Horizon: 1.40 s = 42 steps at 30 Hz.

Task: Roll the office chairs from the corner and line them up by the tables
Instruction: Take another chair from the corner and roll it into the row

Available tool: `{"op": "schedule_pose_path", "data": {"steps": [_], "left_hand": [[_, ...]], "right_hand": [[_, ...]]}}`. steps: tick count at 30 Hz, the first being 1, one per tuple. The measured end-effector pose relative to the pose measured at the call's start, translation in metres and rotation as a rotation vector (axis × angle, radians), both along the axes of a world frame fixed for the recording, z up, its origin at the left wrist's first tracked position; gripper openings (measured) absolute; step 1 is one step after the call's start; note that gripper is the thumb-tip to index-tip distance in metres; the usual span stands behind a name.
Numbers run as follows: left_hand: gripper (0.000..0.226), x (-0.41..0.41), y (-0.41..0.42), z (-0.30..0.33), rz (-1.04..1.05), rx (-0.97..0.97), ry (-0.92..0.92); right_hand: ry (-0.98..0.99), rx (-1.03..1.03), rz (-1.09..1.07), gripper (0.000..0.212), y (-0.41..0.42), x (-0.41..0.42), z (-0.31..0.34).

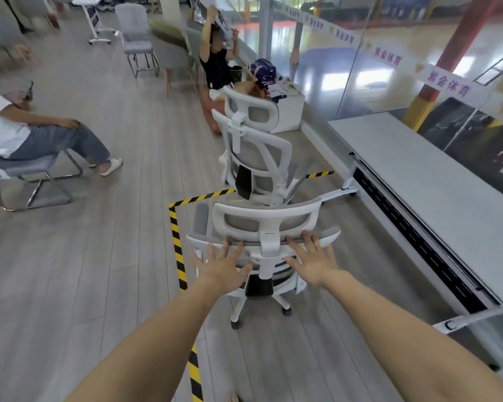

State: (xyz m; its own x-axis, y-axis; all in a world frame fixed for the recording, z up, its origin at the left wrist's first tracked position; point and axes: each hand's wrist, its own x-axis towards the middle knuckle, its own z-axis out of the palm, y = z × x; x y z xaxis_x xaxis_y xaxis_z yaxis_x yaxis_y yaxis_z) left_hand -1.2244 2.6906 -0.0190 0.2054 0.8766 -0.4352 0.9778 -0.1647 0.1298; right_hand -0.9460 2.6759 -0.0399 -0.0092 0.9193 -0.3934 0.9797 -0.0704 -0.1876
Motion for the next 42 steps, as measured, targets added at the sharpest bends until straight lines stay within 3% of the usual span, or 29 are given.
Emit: {"op": "schedule_pose_path", "data": {"steps": [5, 9, 15, 20, 32, 42], "left_hand": [[0.060, 0.019, -0.013, 0.016, 0.054, 0.285, -0.121], [0.056, 0.041, -0.023, 0.022, -0.091, 0.464, -0.137], [0.056, 0.121, -0.050, 0.026, -0.376, 0.415, -0.150], [0.063, 0.225, -0.130, 0.033, -0.632, 0.367, -0.149], [0.061, 0.477, -0.485, 0.048, -1.230, 0.362, -0.265], [0.062, 0.613, -0.838, 0.072, -1.803, 0.307, -0.394]], "right_hand": [[0.059, 0.135, -0.046, 0.065, -0.007, 0.003, 0.007], [0.055, 0.240, -0.204, 0.060, -0.045, 0.018, 0.009], [0.016, 0.273, -0.436, 0.058, -0.132, 0.070, 0.020], [-0.036, 0.299, -0.642, 0.056, -0.257, 0.133, 0.041], [-0.142, 0.324, -1.187, 0.055, -0.672, 0.264, 0.073], [-0.266, 0.333, -1.751, 0.052, -1.032, 0.258, 0.083]]}}
